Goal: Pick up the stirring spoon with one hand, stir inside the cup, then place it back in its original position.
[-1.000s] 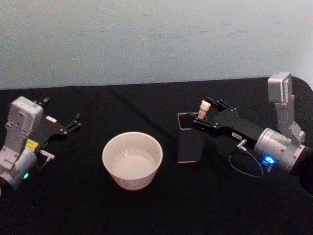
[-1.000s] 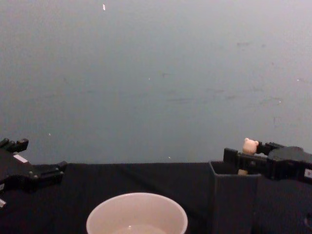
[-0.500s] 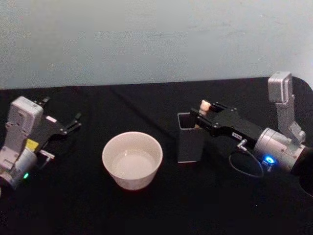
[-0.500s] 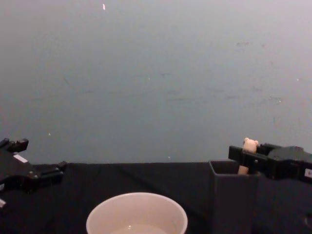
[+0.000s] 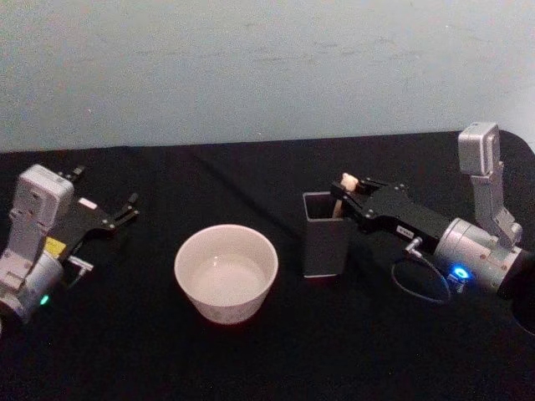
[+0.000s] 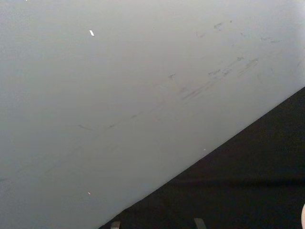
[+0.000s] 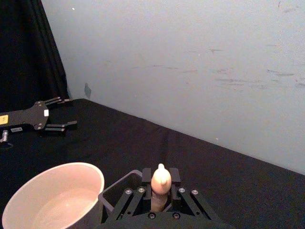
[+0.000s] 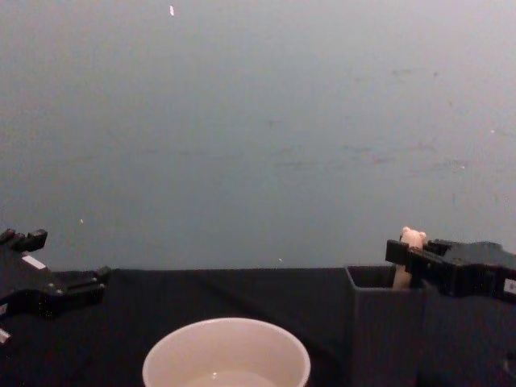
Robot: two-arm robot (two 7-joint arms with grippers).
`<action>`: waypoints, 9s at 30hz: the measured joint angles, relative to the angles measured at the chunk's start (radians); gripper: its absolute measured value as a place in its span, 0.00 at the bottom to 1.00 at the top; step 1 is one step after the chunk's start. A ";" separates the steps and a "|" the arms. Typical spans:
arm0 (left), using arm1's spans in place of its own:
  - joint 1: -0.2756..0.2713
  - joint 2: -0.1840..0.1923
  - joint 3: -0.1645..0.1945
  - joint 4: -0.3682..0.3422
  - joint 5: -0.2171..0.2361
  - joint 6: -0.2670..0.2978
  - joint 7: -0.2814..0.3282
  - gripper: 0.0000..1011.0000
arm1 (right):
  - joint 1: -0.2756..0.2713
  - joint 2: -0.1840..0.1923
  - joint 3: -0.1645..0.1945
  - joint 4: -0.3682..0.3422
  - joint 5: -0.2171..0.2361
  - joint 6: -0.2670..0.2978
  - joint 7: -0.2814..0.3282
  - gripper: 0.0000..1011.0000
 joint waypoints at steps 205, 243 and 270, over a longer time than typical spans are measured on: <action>0.000 0.000 0.000 0.000 0.000 0.000 0.000 0.99 | 0.065 -0.067 -0.200 -0.001 -0.157 -0.263 0.199 0.21; 0.000 0.000 0.000 0.000 0.000 0.000 0.000 0.99 | 0.117 -0.104 -0.174 0.101 -0.180 -0.281 0.164 0.21; 0.000 0.000 0.000 0.000 0.000 0.000 0.000 0.99 | 0.073 -0.090 -0.219 0.009 -0.151 -0.250 0.199 0.21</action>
